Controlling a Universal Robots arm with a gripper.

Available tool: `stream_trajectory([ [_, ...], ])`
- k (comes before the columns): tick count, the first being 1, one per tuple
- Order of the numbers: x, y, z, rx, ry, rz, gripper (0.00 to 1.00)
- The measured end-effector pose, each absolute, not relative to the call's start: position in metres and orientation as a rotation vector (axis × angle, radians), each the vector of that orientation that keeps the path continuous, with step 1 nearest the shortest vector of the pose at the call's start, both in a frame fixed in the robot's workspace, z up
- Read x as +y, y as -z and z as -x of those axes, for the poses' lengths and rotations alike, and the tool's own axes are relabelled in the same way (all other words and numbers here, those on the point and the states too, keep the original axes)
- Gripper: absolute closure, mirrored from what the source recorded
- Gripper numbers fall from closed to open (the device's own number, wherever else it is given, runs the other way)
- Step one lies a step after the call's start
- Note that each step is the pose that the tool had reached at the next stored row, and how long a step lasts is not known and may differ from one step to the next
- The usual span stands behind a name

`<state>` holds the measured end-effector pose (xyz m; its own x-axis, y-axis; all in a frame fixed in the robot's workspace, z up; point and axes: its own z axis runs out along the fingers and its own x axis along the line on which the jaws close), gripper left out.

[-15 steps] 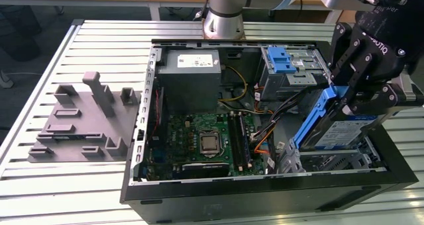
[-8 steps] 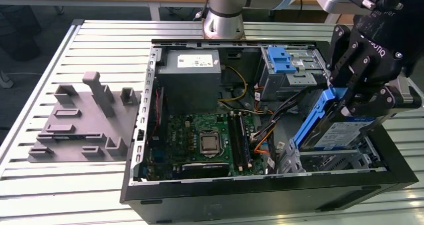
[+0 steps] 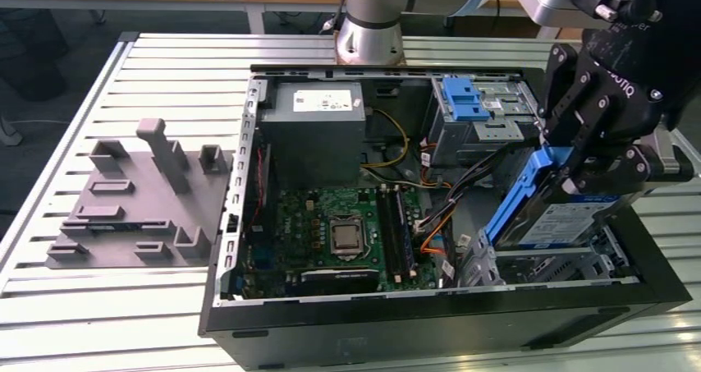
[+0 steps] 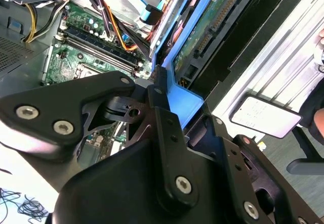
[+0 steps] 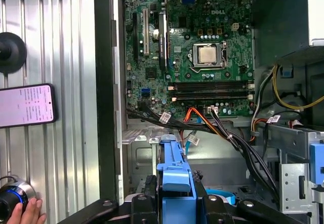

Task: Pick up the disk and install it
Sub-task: 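Insert the disk into the insertion slot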

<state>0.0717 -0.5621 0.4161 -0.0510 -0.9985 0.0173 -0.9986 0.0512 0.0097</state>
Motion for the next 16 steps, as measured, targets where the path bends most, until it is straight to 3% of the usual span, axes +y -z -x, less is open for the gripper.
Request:
stream_trajectory([
  [16,-0.5621,-0.4117,-0.0717,-2.263,-0.008,-2.151,0.64],
])
